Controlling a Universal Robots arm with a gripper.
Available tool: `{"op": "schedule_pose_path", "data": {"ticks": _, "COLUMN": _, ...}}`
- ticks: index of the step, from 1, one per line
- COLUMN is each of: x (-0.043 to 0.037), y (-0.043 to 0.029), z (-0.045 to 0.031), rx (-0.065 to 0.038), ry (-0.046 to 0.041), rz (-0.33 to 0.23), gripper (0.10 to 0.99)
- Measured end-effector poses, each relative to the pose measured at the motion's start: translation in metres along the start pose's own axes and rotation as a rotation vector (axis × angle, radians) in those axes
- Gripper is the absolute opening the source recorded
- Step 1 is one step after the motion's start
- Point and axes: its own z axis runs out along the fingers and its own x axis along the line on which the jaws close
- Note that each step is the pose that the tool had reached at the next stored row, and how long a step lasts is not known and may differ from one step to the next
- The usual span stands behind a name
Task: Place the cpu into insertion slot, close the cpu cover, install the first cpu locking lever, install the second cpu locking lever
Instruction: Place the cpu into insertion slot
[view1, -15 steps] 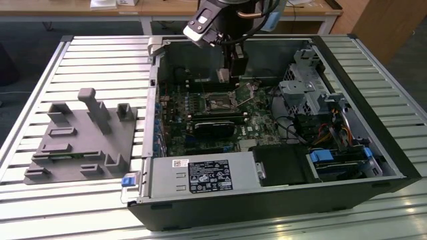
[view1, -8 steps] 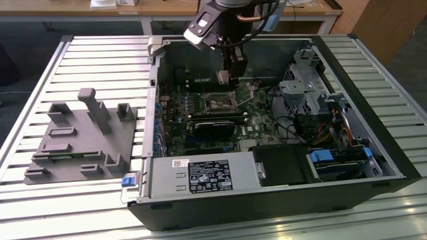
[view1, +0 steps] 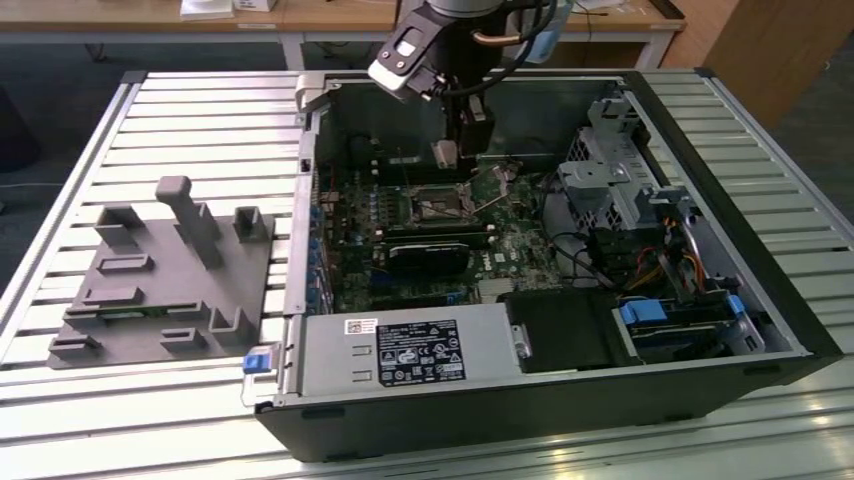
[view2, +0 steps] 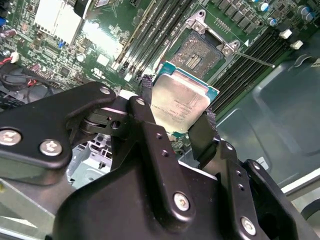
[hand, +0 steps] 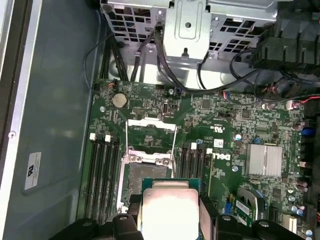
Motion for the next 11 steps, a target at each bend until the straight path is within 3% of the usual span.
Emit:
{"op": "schedule_pose_path", "data": {"ticks": 4, "x": 0.0078, "y": 0.0, "z": 0.0069, "rx": 0.0, "ry": -0.0003, "rz": 0.004, "gripper": 0.541}}
{"op": "schedule_pose_path", "data": {"ticks": 11, "x": 0.0117, "y": -0.0007, "z": 0.0191, "rx": 0.0, "ry": -0.0034, "rz": 0.039, "gripper": 0.541}}
